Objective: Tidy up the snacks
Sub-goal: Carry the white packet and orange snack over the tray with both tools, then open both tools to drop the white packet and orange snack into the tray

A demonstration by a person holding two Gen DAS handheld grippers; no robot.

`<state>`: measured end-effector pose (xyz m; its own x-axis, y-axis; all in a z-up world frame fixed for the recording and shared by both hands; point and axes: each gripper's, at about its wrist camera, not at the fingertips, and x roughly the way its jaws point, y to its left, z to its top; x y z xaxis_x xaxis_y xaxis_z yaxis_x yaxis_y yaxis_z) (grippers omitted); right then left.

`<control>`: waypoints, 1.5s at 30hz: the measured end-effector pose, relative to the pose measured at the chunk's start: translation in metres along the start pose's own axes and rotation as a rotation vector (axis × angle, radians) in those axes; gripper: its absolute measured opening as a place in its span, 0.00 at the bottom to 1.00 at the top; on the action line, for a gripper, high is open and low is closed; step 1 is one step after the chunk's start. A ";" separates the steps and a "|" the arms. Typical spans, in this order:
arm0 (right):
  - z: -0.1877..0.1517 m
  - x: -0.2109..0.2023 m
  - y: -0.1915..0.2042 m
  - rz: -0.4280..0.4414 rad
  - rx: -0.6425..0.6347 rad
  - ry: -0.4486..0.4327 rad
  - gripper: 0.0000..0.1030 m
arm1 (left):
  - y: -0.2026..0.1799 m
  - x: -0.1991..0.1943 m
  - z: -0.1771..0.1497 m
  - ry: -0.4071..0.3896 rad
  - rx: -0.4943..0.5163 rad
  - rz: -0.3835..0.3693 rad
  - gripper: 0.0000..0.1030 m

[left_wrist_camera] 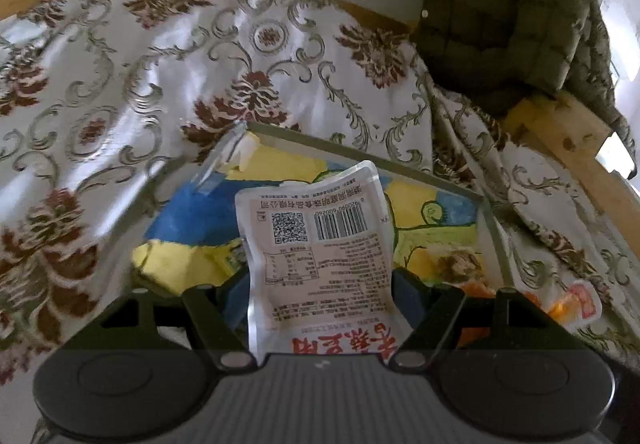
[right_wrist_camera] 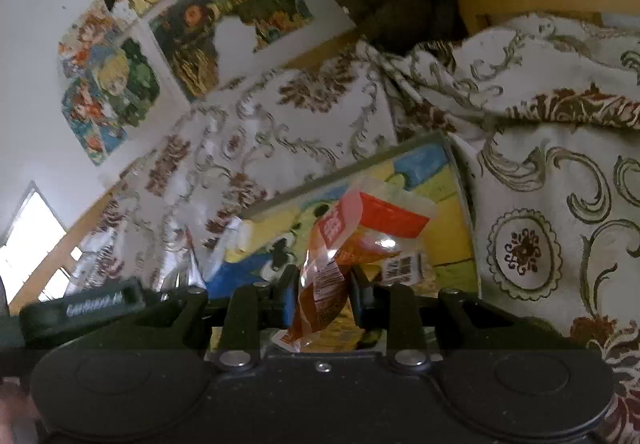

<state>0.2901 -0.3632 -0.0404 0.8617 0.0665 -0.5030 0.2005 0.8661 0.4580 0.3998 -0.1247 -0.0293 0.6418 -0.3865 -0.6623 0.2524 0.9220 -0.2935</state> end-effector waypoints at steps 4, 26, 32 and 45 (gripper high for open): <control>0.001 0.014 -0.003 -0.008 -0.028 0.016 0.28 | -0.004 0.023 0.009 0.019 0.022 0.021 0.75; 0.021 0.027 0.003 -0.134 -0.116 0.058 0.54 | -0.025 0.067 0.006 0.063 0.016 0.126 0.89; 0.027 0.014 0.004 -0.167 -0.137 0.031 0.72 | -0.021 0.051 0.009 0.031 -0.023 0.136 0.94; 0.027 -0.023 0.015 -0.198 -0.181 -0.050 0.94 | -0.021 -0.015 0.005 -0.108 0.013 0.151 1.00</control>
<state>0.2858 -0.3651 -0.0026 0.8368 -0.1330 -0.5311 0.2843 0.9346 0.2140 0.3889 -0.1379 -0.0096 0.7468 -0.2402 -0.6201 0.1563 0.9698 -0.1874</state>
